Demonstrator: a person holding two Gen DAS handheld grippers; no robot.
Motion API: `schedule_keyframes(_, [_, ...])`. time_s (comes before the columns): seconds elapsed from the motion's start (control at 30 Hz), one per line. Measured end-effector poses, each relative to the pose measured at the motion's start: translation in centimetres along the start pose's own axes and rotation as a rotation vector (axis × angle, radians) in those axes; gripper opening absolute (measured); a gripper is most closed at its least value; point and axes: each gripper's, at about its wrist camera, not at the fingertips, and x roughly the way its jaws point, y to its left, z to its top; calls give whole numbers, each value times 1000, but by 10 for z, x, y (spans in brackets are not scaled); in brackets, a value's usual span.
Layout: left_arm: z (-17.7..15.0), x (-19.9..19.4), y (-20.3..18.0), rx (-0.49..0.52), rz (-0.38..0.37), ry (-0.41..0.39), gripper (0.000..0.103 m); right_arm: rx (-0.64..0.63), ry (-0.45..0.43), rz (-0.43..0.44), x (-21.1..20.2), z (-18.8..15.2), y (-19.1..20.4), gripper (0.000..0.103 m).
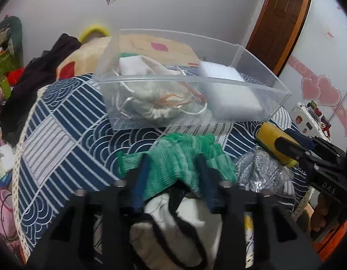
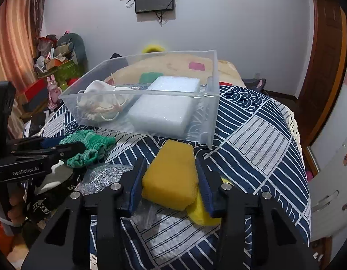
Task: Organize soft objects
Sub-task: 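Grasp the yellow sponge with the right tool while the left grasps the green knitted cloth, then place the sponge in the box with the right tool while the left places the green cloth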
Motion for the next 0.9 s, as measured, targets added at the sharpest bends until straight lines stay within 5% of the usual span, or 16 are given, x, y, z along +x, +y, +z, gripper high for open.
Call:
schedule_keyframes(0.17, [-3,-14,4,-13,8,-28,15,4,-32,3,-12,-1,2,37])
schedule_keyframes(0.9, [38,-105,-10,11,30,-311,12,-35,-282,-25,-62,48,19,37])
